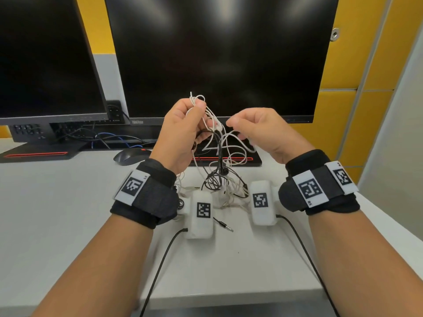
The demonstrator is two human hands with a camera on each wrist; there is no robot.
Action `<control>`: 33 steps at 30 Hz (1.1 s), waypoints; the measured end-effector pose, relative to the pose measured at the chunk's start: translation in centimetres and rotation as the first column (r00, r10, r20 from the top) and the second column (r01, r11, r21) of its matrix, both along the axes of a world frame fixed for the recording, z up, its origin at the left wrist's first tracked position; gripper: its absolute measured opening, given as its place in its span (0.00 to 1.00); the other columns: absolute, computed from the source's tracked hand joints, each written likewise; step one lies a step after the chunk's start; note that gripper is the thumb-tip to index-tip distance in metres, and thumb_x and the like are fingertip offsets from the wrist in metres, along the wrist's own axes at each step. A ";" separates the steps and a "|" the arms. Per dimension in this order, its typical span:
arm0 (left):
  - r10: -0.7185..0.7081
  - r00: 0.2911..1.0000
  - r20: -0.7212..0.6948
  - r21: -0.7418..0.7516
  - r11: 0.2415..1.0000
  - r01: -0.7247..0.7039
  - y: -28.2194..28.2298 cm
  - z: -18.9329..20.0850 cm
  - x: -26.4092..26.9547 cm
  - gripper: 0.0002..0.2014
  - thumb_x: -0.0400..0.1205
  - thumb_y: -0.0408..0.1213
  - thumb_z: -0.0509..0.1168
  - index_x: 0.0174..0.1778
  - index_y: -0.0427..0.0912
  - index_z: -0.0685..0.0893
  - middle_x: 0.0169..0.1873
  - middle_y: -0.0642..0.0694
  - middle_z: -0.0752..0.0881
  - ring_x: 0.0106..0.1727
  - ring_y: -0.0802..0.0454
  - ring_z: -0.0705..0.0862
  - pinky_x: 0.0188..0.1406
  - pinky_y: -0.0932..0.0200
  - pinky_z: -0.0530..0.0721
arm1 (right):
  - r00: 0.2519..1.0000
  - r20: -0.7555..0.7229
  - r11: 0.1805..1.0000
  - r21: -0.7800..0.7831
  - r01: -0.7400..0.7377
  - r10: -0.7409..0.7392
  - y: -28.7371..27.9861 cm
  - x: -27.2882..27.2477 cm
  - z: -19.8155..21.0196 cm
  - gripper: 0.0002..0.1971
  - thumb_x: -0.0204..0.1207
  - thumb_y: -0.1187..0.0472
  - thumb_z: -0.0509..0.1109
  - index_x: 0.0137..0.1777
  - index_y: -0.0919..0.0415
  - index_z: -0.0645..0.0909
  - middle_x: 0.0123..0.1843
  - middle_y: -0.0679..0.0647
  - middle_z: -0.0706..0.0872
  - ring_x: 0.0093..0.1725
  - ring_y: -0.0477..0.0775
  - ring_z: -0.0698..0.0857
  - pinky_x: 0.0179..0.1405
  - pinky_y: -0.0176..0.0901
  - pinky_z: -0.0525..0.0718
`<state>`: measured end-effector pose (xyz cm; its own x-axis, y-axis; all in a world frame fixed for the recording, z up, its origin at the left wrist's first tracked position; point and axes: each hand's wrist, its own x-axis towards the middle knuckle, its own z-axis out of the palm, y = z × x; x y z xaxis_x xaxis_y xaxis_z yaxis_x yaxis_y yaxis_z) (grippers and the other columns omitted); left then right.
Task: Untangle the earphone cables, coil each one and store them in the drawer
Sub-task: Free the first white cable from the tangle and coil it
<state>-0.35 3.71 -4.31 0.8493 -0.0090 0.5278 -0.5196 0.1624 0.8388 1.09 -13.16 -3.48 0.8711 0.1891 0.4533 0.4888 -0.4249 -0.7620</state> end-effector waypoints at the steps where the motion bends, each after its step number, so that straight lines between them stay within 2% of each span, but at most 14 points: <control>1: -0.003 1.000 0.010 0.014 1.000 0.003 -0.1 -0.1 -0.1 0.09 0.88 0.38 0.57 0.43 0.44 0.77 0.29 0.54 0.84 0.36 0.57 0.84 0.39 0.61 0.81 | 0.998 -0.003 0.998 0.031 -0.058 0.058 0.2 -0.4 0.1 0.06 0.82 0.54 0.68 0.50 0.51 0.87 0.47 0.47 0.89 0.41 0.35 0.86 0.37 0.25 0.79; 2: -0.008 1.000 0.022 0.023 1.000 0.007 -0.2 -0.2 -0.1 0.09 0.88 0.37 0.57 0.44 0.43 0.78 0.32 0.52 0.85 0.38 0.56 0.84 0.41 0.61 0.82 | 0.993 -0.006 0.992 0.045 -0.114 0.115 0.2 -0.7 0.2 0.06 0.81 0.54 0.68 0.52 0.51 0.86 0.47 0.45 0.89 0.41 0.31 0.85 0.35 0.21 0.78; 4: -0.022 0.998 0.055 0.026 0.999 0.020 -0.3 -0.3 -0.1 0.09 0.88 0.36 0.57 0.45 0.41 0.79 0.36 0.50 0.86 0.41 0.56 0.85 0.47 0.60 0.84 | 0.985 -0.013 0.985 -0.004 -0.173 0.173 0.4 -0.9 0.2 0.05 0.80 0.56 0.70 0.51 0.53 0.86 0.43 0.44 0.89 0.39 0.31 0.85 0.36 0.21 0.78; 7: -0.004 0.996 0.085 0.007 1.000 0.003 -0.2 -0.3 0.0 0.08 0.88 0.36 0.58 0.46 0.41 0.80 0.38 0.51 0.88 0.43 0.56 0.86 0.53 0.57 0.84 | 0.993 -0.029 0.986 -0.121 -0.117 0.115 0.3 -0.3 -0.3 0.04 0.79 0.58 0.72 0.45 0.55 0.88 0.36 0.48 0.87 0.37 0.40 0.85 0.45 0.38 0.84; 8: 0.003 0.997 0.081 -0.009 1.000 -0.002 -0.2 -0.3 0.1 0.07 0.88 0.35 0.59 0.46 0.42 0.80 0.38 0.50 0.88 0.43 0.56 0.86 0.53 0.56 0.85 | 0.996 -0.032 0.989 -0.124 -0.086 0.083 0.2 -0.1 -0.3 0.05 0.79 0.58 0.72 0.42 0.55 0.87 0.36 0.49 0.87 0.37 0.42 0.84 0.46 0.41 0.85; 10: 0.038 0.998 0.055 -0.026 0.999 -0.037 0.0 -0.3 0.3 0.06 0.87 0.35 0.59 0.46 0.43 0.80 0.37 0.51 0.87 0.39 0.57 0.85 0.51 0.57 0.84 | 0.998 -0.024 0.997 -0.057 -0.054 0.053 0.1 -0.1 -0.1 0.09 0.81 0.58 0.69 0.40 0.55 0.86 0.34 0.49 0.84 0.34 0.41 0.82 0.39 0.34 0.82; 12: 0.084 0.996 0.011 -0.003 0.997 -0.083 0.1 -0.4 0.5 0.05 0.87 0.36 0.60 0.47 0.43 0.80 0.35 0.52 0.86 0.35 0.58 0.83 0.46 0.59 0.84 | 0.999 -0.009 0.997 0.063 -0.045 0.046 0.0 -0.2 0.2 0.10 0.83 0.58 0.65 0.42 0.55 0.85 0.33 0.48 0.84 0.31 0.40 0.80 0.32 0.29 0.79; 17: 0.154 0.981 -0.118 0.183 0.974 -0.131 0.0 -0.7 0.5 0.02 0.84 0.38 0.65 0.49 0.45 0.82 0.37 0.52 0.86 0.35 0.58 0.81 0.37 0.64 0.81 | 0.999 -0.015 0.938 0.344 -0.034 0.041 -0.1 -0.2 0.7 0.10 0.86 0.58 0.59 0.45 0.55 0.80 0.29 0.48 0.83 0.30 0.45 0.83 0.33 0.40 0.85; 19: 0.175 0.970 -0.167 0.233 0.963 -0.134 0.0 -0.7 0.5 0.07 0.83 0.40 0.67 0.56 0.46 0.81 0.38 0.52 0.86 0.35 0.57 0.80 0.36 0.64 0.79 | 0.998 0.000 0.905 0.423 -0.052 0.057 -0.1 -0.3 0.8 0.10 0.87 0.59 0.59 0.46 0.56 0.79 0.32 0.51 0.85 0.33 0.48 0.85 0.34 0.41 0.86; 21: 0.190 0.959 -0.209 0.241 0.961 -0.138 0.0 -0.8 0.6 0.15 0.82 0.40 0.68 0.63 0.49 0.75 0.39 0.50 0.86 0.34 0.57 0.80 0.34 0.62 0.79 | 0.995 0.024 0.862 0.497 -0.099 0.100 -0.2 -0.4 1.0 0.11 0.88 0.59 0.58 0.47 0.58 0.79 0.36 0.54 0.86 0.36 0.52 0.88 0.36 0.42 0.87; 23: 0.178 0.957 -0.227 0.250 0.961 -0.119 0.0 -0.7 0.5 0.16 0.84 0.37 0.65 0.66 0.52 0.70 0.38 0.50 0.86 0.31 0.58 0.79 0.30 0.62 0.78 | 0.989 0.049 0.811 0.567 -0.144 0.142 -0.2 -0.4 1.1 0.11 0.88 0.60 0.57 0.47 0.60 0.79 0.39 0.56 0.87 0.41 0.55 0.90 0.44 0.45 0.89; 25: 0.171 0.957 -0.235 0.278 0.955 -0.103 0.0 -0.6 0.4 0.14 0.85 0.32 0.61 0.64 0.53 0.71 0.39 0.49 0.86 0.28 0.58 0.78 0.26 0.64 0.76 | 0.985 0.083 0.772 0.612 -0.170 0.151 -0.2 -0.4 1.2 0.12 0.88 0.60 0.56 0.47 0.61 0.78 0.43 0.57 0.88 0.47 0.57 0.90 0.52 0.50 0.89; 28: 0.165 0.954 -0.250 0.323 0.943 -0.078 0.0 -0.5 0.3 0.12 0.85 0.28 0.59 0.56 0.51 0.76 0.43 0.46 0.87 0.27 0.58 0.77 0.25 0.64 0.73 | 0.982 0.149 0.739 0.648 -0.183 0.112 -0.3 -0.1 1.2 0.12 0.88 0.59 0.57 0.46 0.58 0.80 0.49 0.57 0.88 0.56 0.58 0.89 0.57 0.53 0.88; 33: 0.197 0.940 -0.279 0.442 0.895 -0.056 0.2 -0.8 0.5 0.06 0.86 0.37 0.61 0.55 0.46 0.83 0.35 0.53 0.87 0.30 0.58 0.77 0.27 0.65 0.74 | 0.962 0.259 0.804 0.588 -0.089 -0.083 -0.6 0.4 1.0 0.09 0.84 0.55 0.62 0.46 0.48 0.84 0.58 0.50 0.86 0.65 0.50 0.83 0.56 0.45 0.85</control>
<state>0.18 3.94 -5.10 0.9766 -0.0523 0.2086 -0.2147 -0.2923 0.9319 1.46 -13.75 -2.46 0.7049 -0.1869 0.6843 0.7041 0.0670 -0.7070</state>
